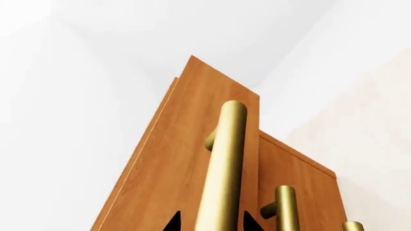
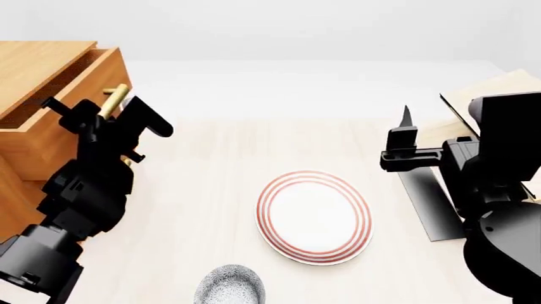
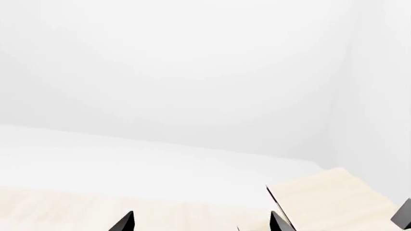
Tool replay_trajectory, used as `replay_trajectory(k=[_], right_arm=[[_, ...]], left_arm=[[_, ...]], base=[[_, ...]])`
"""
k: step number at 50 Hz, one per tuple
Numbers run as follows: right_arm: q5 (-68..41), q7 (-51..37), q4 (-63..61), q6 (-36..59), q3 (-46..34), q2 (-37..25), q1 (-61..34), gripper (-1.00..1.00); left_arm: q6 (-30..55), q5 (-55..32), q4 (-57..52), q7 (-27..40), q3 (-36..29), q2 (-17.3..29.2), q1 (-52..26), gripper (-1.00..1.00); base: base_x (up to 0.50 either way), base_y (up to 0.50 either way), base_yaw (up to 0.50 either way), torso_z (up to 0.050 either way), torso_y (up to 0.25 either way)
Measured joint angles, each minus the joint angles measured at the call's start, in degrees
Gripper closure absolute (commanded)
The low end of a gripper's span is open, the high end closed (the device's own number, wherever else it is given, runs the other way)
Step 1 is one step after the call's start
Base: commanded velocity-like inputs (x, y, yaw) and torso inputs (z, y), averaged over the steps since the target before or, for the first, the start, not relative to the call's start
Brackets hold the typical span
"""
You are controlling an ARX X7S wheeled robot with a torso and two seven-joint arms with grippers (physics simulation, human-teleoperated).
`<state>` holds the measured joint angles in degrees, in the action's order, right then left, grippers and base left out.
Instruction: Open the top drawer of the cabinet and put the bowl in it.
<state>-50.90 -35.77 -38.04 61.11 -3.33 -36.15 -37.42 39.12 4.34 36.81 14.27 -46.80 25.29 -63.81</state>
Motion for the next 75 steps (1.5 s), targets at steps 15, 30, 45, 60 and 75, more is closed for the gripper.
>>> replay_trajectory(k=[15, 30, 45, 60, 75], right_arm=[[0.0, -0.1, 0.2, -0.5, -0.1, -0.1, 0.3, -1.00], [-0.2, 0.0, 0.4, -0.9, -0.1, -0.3, 0.5, -1.00], [-0.1, 0.1, 0.8, -1.6, -0.1, -0.4, 0.7, -1.00], [-0.6, -0.2, 0.4, -1.7, 0.3, -0.6, 1.0, -1.00], [-1.8, -1.1, -0.7, -1.3, 0.9, -0.8, 1.0, -1.00]], left_arm=[[0.8, 0.6, -4.8, -0.4, -1.1, 0.1, 1.6, 1.00], [1.7, -0.1, -9.7, -1.2, -2.2, 0.2, 2.6, 1.00], [2.4, 1.8, -11.4, -2.9, -2.3, 0.2, 3.0, 1.00], [6.2, -1.7, -21.8, -6.0, -1.7, 1.9, 3.4, -1.00], [16.2, -8.3, -45.3, -7.0, 2.6, 4.0, -0.5, -1.00]], base=[[0.00, 0.00, 0.00, 0.000, 0.000], [0.00, 0.00, 0.00, 0.000, 0.000], [0.00, 0.00, 0.00, 0.000, 0.000], [-0.01, 0.00, 0.00, 0.000, 0.004], [0.00, 0.00, 0.00, 0.000, 0.000]])
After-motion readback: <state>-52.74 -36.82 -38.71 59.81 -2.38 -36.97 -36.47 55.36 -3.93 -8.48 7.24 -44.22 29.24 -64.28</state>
